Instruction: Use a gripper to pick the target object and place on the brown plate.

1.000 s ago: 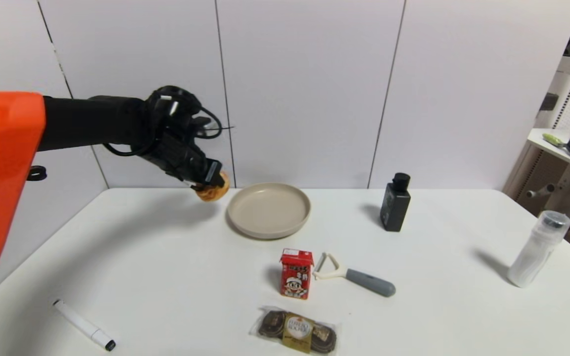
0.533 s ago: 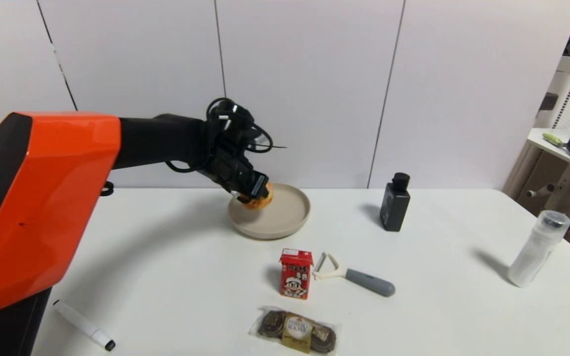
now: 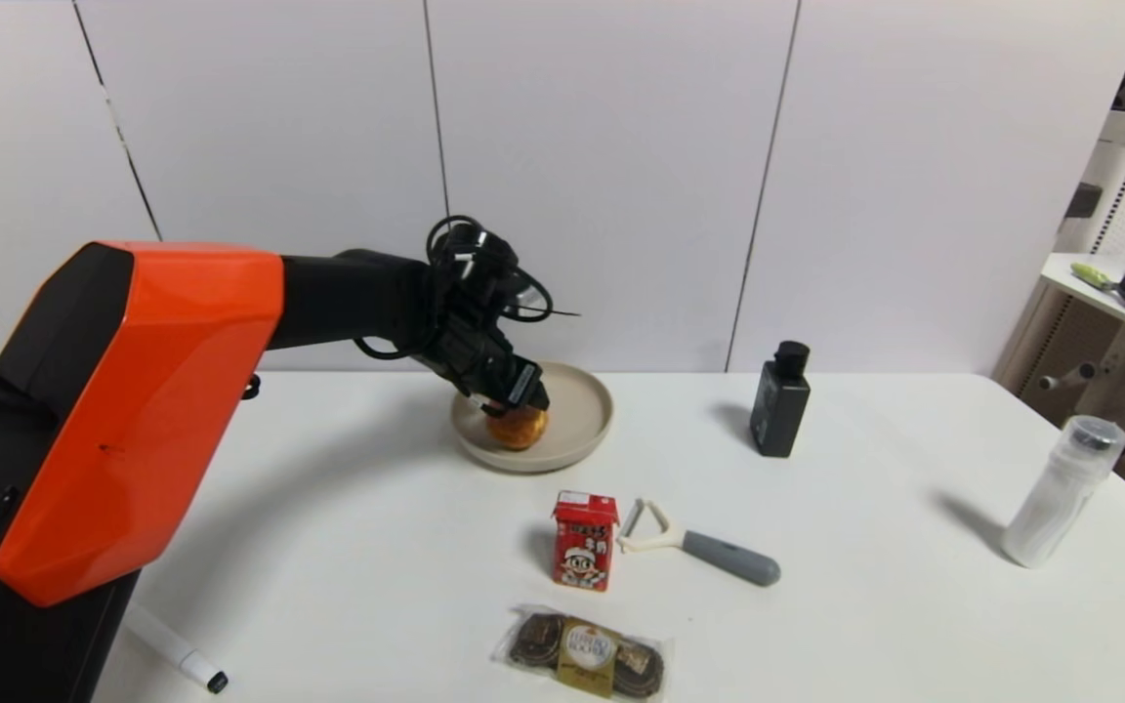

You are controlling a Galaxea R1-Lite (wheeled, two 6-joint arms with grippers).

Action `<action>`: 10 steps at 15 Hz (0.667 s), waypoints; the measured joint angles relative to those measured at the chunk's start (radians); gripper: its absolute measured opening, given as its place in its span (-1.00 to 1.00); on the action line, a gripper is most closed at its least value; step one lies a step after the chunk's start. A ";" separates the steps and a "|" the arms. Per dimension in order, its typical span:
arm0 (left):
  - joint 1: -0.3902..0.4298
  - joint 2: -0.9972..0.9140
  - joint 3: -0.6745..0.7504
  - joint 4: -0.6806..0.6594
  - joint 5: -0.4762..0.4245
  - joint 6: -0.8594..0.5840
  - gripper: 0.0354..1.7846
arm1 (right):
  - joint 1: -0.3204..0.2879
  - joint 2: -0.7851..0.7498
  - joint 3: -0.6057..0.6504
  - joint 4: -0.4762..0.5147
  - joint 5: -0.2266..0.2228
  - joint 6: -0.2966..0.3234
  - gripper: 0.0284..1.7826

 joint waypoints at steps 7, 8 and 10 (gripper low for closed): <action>0.000 -0.076 0.045 0.003 0.000 0.001 0.74 | 0.000 0.000 0.000 0.000 0.000 0.000 0.90; 0.000 -0.114 0.081 0.002 -0.001 0.000 0.76 | 0.000 0.000 0.000 0.000 0.000 0.000 0.90; 0.004 -0.239 0.215 -0.003 0.000 -0.004 0.79 | 0.000 0.000 0.000 0.000 0.000 0.000 0.90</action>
